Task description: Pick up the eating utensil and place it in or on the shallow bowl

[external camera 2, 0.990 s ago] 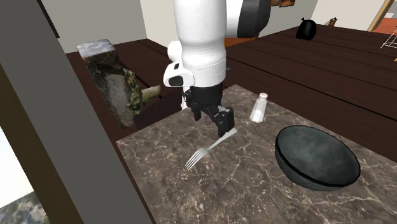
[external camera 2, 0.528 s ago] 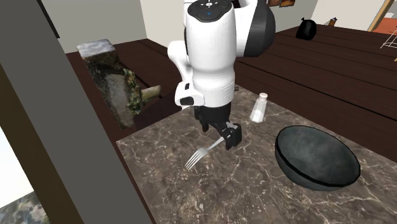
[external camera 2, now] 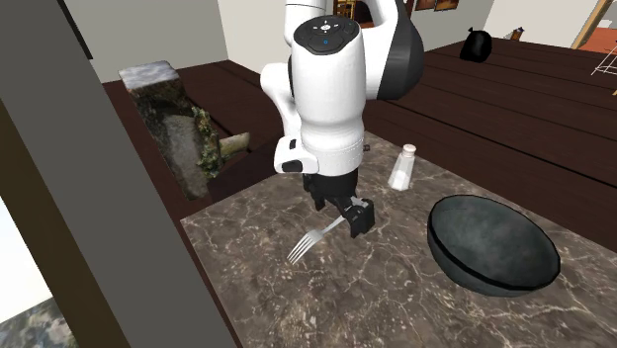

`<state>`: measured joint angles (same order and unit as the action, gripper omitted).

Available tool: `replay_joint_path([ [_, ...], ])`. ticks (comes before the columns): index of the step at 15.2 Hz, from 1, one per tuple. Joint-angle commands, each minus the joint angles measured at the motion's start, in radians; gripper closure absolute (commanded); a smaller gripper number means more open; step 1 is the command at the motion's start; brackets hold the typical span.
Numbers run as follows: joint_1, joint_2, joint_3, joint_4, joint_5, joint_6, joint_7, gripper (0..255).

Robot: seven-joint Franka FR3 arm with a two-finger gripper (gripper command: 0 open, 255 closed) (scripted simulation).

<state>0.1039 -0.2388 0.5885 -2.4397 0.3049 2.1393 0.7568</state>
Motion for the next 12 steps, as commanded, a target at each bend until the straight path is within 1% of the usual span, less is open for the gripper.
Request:
replay_joint_path([
  [1,0.0,0.0,0.0,0.0,0.0,0.0,0.0,0],
  [2,0.0,0.0,0.0,0.0,0.0,0.0,0.0,0],
  [3,0.0,0.0,0.0,0.0,0.0,0.0,0.0,255],
  [12,0.0,0.0,0.0,0.0,0.0,0.0,0.0,255],
])
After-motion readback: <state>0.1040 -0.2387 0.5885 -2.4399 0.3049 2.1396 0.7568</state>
